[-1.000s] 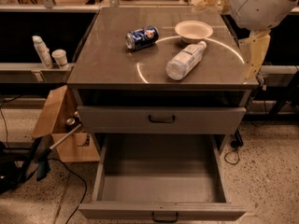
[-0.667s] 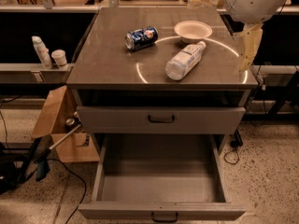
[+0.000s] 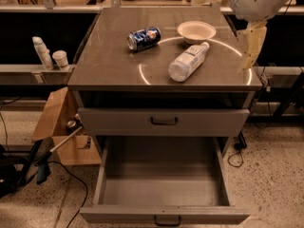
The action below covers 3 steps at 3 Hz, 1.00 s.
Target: Place blue plastic bottle into middle drawer
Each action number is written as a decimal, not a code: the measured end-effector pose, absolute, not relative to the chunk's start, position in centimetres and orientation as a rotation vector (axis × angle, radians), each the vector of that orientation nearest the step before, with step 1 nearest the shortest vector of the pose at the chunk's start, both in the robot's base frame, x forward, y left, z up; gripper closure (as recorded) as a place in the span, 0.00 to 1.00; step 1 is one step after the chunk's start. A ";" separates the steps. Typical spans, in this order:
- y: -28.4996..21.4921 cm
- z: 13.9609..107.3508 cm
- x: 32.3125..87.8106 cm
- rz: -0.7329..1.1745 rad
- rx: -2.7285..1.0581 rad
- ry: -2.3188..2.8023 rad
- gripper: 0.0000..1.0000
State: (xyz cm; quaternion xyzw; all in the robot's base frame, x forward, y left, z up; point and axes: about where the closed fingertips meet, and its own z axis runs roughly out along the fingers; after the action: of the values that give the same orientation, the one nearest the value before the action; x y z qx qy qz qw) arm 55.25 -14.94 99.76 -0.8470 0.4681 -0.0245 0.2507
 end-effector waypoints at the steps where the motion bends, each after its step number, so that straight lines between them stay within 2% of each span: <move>1: -15.4 100.0 56.6 -0.114 -2.316 1.289 0.00; 3: -16.7 99.4 59.6 -0.221 -2.355 1.364 0.00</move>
Offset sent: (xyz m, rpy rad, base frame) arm 0.0415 -0.0264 -0.0012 -0.1881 -0.0230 -0.0829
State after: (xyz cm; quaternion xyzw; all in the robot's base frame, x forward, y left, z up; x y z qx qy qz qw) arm 59.57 -16.69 99.39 -0.8443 0.4891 -0.0792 0.2039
